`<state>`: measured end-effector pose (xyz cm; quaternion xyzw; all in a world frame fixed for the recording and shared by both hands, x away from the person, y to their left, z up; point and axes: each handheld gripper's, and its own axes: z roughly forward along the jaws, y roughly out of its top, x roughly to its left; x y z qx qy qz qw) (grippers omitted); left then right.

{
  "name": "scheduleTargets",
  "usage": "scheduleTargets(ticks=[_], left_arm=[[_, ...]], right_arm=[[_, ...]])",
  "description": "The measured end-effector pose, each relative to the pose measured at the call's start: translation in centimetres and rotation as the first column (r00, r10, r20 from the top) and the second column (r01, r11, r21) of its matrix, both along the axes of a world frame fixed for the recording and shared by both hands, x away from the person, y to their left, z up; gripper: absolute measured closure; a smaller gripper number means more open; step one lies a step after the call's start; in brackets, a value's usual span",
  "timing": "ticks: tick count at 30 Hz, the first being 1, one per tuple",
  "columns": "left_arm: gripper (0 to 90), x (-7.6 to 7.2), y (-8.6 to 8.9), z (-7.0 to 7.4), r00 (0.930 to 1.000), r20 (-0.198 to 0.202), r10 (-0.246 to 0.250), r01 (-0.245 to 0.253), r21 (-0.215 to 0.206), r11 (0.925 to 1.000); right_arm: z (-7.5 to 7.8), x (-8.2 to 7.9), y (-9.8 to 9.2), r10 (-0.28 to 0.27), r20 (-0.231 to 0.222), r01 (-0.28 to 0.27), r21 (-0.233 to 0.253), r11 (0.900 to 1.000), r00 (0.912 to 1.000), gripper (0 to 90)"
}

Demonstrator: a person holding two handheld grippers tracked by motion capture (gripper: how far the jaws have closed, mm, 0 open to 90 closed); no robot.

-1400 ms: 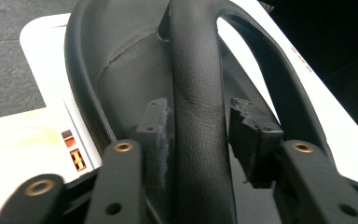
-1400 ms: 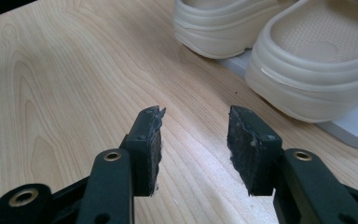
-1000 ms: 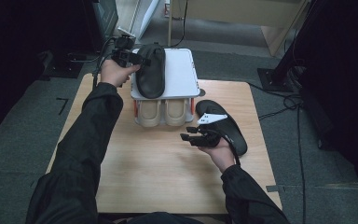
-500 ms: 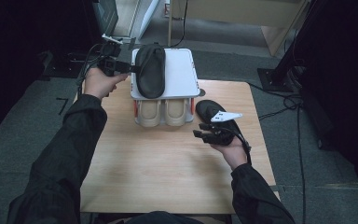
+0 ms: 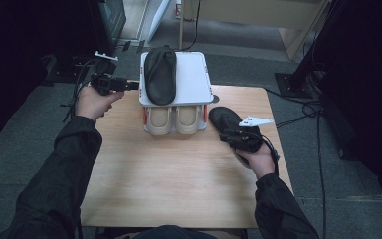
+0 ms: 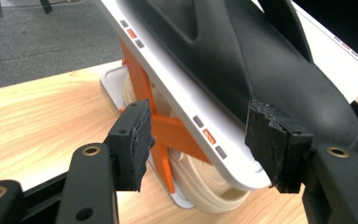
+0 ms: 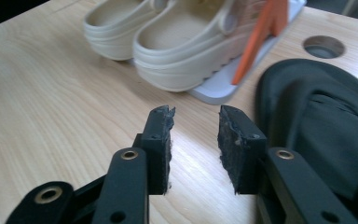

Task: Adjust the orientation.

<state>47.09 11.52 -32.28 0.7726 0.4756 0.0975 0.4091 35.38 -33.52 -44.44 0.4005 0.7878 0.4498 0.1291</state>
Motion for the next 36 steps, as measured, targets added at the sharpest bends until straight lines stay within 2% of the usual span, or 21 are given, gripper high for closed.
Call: scheduleTargets(ticks=[7,12,15,19,23,26,30,36], left_arm=[[41.1,-0.7,0.6,-1.5,0.9999,-0.011,0.004,-0.004,0.000,1.0000],[41.3,-1.4,0.8,-2.5,1.0000,-0.003,-0.004,0.004,0.011,0.9999],[41.6,-2.1,0.8,-2.9,0.9999,0.003,-0.013,0.013,-0.008,0.9999],[41.6,-3.0,0.7,-3.4,0.9998,0.010,-0.019,0.019,-0.016,0.9997],[41.4,-3.5,0.9,-4.2,0.9999,0.002,-0.013,0.013,-0.035,0.9993],[41.4,-3.9,1.1,-4.7,1.0000,0.001,0.001,-0.001,-0.017,0.9999],[41.4,-4.4,1.4,-5.3,0.9999,0.008,0.014,-0.013,-0.048,0.9988],[41.6,-4.8,1.5,-6.1,0.9999,-0.001,0.013,-0.013,-0.023,0.9996]], right_arm=[[0.0,0.0,-1.9,-0.047,0.012,0.047,-0.006,0.999,0.9988,67.0],[-0.2,0.1,-3.2,-0.090,0.009,0.090,-0.017,0.996,0.9959,68.6],[-0.6,0.4,-3.8,-0.119,0.000,0.119,-0.021,0.993,0.9928,70.0],[-1.2,0.8,-4.1,-0.145,-0.006,0.144,-0.052,0.988,0.9894,73.6],[-1.8,1.2,-4.3,-0.155,-0.015,0.154,-0.074,0.985,0.9878,74.1],[-2.1,1.3,-4.4,-0.157,-0.021,0.155,-0.077,0.985,0.9874,72.4],[-2.6,1.5,-4.6,-0.169,-0.033,0.165,-0.102,0.981,0.9851,72.2],[-3.4,1.8,-4.8,-0.173,-0.050,0.165,-0.128,0.978,0.9837,71.4]])
